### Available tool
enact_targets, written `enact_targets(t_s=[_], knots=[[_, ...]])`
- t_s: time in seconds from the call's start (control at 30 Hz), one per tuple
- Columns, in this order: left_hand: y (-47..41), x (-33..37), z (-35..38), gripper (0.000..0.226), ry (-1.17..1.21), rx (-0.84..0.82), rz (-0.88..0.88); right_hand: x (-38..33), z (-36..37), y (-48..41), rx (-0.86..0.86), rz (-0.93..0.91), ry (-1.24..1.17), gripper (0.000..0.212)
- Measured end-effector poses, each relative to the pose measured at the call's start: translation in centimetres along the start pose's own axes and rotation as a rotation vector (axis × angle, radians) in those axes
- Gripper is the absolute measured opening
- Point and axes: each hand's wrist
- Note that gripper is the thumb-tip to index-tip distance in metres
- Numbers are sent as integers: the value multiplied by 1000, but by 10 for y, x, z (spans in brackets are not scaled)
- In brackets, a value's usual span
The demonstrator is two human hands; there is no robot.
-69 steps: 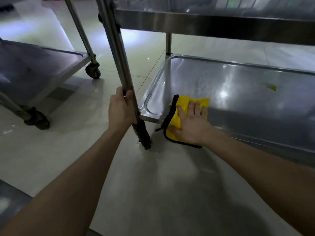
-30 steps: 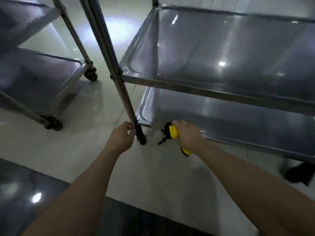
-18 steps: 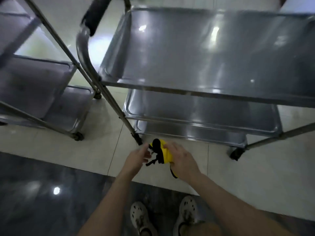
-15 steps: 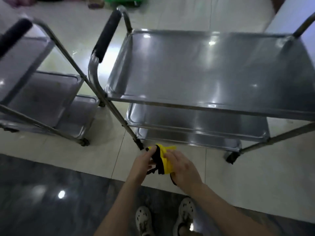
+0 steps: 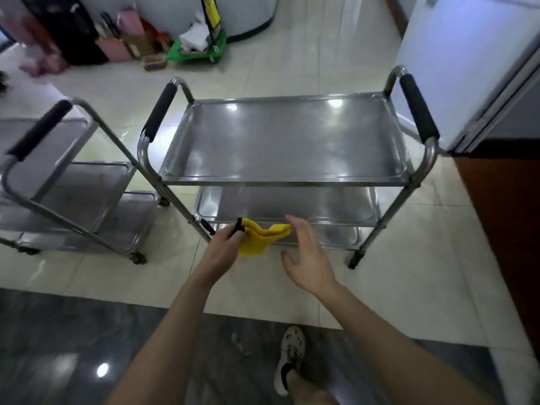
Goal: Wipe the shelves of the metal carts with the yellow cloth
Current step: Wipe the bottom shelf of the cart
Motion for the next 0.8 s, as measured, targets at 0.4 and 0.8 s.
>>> enact_targets(t_s=[0.4, 0.8], knots=[[-10, 108, 163, 46, -201, -24, 386, 66, -208, 96, 78, 75, 1, 12], [-189, 260, 365, 34, -432, -198, 504, 228, -462, 62, 148, 190, 187, 15]])
Point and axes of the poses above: each hand's wrist, its own y-axis away from the middle knuckle, its own z-axis out of the palm, x = y × z, and after that the axes turned 13 degrees about -x, right-handed
